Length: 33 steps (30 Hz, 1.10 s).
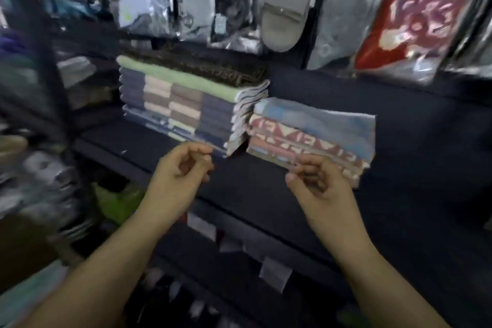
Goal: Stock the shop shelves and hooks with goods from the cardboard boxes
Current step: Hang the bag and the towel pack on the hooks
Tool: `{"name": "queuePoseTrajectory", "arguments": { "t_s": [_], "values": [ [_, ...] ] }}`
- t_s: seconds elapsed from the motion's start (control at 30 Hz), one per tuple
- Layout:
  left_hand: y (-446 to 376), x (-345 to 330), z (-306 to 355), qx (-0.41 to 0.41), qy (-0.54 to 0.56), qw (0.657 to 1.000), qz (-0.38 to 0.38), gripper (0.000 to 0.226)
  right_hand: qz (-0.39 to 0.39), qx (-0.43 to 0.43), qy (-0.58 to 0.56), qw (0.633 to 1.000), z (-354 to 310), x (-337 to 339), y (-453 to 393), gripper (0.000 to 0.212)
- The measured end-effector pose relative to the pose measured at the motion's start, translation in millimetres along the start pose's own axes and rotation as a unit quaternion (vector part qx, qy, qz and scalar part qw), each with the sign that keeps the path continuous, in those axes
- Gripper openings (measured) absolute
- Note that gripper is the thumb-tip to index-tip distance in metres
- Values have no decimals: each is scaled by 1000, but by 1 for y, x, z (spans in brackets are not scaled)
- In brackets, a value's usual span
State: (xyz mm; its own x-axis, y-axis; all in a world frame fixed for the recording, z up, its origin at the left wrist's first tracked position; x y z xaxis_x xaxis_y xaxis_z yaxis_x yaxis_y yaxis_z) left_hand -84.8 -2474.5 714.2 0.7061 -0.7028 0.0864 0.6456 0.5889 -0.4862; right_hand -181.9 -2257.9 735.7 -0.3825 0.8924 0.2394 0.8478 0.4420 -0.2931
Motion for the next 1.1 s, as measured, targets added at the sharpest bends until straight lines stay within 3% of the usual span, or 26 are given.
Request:
{"name": "queuePoseTrajectory", "arguments": {
  "t_s": [0.23,0.47,0.63,0.93,1.1],
  "values": [
    [129,146,-77,183,-127,965,136,13,-238,-109,-21,965,80,-157,64,21],
    [235,261,-137,339,-176,901,207,10,-334,-213,28,918,154,-270,129,21],
    [249,332,-184,369,-214,890,164,10,-359,-259,37,896,172,-344,166,22],
    [252,457,-305,456,-218,863,17,11,-329,-373,56,866,196,-521,221,21],
    [257,481,-343,504,-211,837,-29,11,-292,-432,52,852,207,-556,244,27]
  ]
}}
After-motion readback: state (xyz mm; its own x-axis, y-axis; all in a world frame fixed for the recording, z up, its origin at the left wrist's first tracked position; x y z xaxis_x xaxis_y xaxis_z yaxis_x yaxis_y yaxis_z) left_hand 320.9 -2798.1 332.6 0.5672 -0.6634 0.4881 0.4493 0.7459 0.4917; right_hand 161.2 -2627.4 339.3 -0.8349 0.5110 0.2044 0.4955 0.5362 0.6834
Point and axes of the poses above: each hand's wrist, its own y-axis away from the middle knuckle, its own x-axis out of the back of the hand, z = x × y, the point moved 8 cm from there along -y, towards the middle knuckle, and after that the axes turned 5 degrees about -x, right-handed, at the moved point
